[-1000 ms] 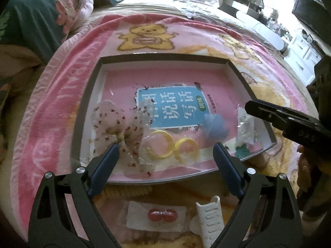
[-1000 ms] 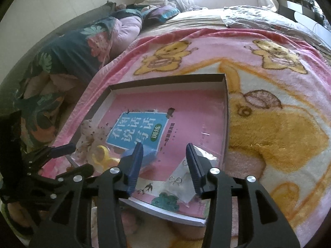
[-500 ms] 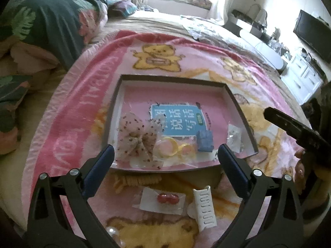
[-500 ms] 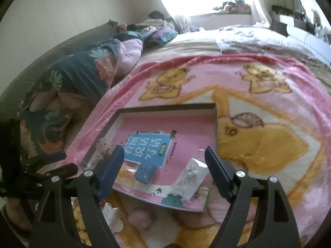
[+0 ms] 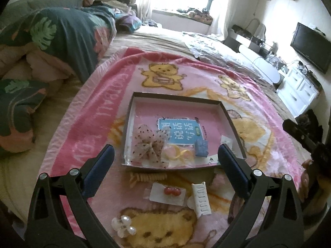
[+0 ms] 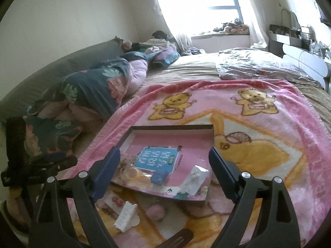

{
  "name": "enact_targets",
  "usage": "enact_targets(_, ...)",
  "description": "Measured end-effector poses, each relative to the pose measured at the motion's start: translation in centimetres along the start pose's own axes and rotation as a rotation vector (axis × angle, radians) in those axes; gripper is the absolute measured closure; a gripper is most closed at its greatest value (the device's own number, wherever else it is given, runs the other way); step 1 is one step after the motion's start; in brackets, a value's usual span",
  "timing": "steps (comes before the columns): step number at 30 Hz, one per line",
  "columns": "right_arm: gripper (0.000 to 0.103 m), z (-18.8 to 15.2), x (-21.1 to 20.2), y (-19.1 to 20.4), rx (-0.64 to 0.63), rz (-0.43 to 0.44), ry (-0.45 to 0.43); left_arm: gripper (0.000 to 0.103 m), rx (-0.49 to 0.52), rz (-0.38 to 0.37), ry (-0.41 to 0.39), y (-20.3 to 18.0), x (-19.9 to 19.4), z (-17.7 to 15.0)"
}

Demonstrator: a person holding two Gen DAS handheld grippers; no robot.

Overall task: Organize jewelry
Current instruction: 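Lift both open tools away from the tray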

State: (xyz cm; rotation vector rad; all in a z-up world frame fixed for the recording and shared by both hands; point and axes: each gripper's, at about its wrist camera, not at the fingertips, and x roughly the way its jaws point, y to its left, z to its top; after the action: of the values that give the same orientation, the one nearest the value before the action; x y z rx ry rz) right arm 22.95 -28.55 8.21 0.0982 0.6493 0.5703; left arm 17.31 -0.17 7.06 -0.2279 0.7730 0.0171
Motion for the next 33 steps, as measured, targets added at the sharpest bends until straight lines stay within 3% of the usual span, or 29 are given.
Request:
enact_targets(17, 0.017, -1.9, -4.3, 3.9, -0.011, 0.002, -0.01, 0.01, -0.01, 0.002, -0.074, 1.7, -5.2, -1.2)
enact_targets(33, 0.017, -4.8, -5.4, 7.2, -0.061, -0.004, 0.033, 0.01, 0.008, 0.037, -0.103, 3.6, -8.4, -3.2)
